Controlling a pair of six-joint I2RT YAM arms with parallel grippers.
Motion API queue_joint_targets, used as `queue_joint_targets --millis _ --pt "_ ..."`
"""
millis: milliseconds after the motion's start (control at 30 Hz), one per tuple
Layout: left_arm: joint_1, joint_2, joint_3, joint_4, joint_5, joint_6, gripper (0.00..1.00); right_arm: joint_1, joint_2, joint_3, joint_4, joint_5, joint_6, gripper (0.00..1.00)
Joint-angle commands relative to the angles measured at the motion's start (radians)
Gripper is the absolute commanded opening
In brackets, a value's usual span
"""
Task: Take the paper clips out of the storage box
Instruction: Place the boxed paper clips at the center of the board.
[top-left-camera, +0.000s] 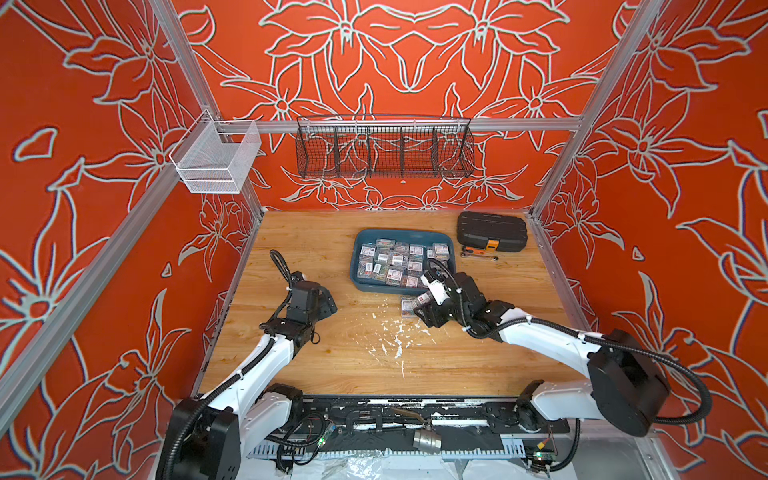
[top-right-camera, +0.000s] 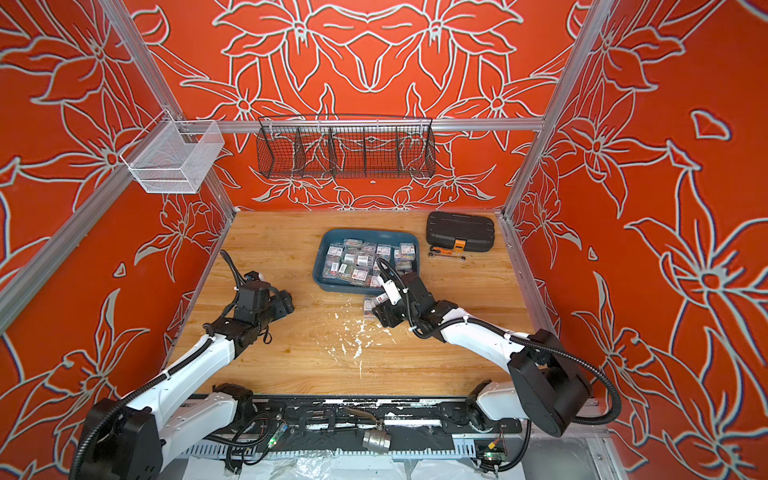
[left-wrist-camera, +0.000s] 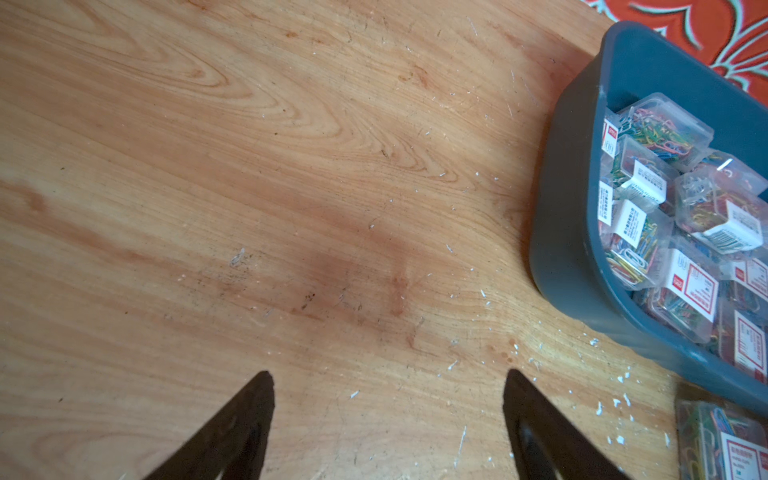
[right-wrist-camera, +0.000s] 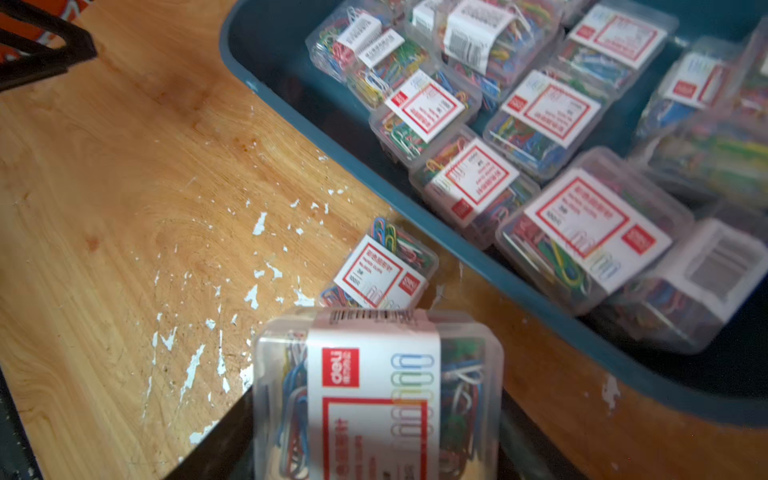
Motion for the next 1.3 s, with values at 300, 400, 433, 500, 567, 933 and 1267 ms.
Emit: queue_joint_targets --millis 300,400,433,500,567,933,1267 --pt "-0.003 -0.006 -0.005 0.001 -0.022 -0.018 0.84 0.009 0.095 -0.040 0.037 0.138 0.129 0.51" --pt "-0.004 0.009 0.005 -0.002 -0.021 -0.017 0.84 0.009 0.108 -0.050 0.048 0.169 0.125 0.52" --pt "-0.004 0.015 0.008 -0.004 -0.020 -0.017 0.84 0.009 0.112 -0.055 0.048 0.187 0.123 0.53" --pt "-0.004 0.021 0.013 -0.009 -0.019 -0.017 0.84 0.009 0.120 -0.060 0.048 0.213 0.120 0.55" --pt "-0.004 0.022 0.014 -0.009 -0.018 -0.016 0.84 0.009 0.133 -0.056 0.040 0.225 0.127 0.56" --pt "-0.003 0.023 0.010 0.008 -0.001 -0.005 0.84 0.009 0.124 -0.068 0.008 0.245 0.238 0.73" --pt "-0.005 0.010 0.000 0.024 0.013 0.002 0.84 0.022 -0.132 -0.179 -0.136 0.289 0.531 0.98"
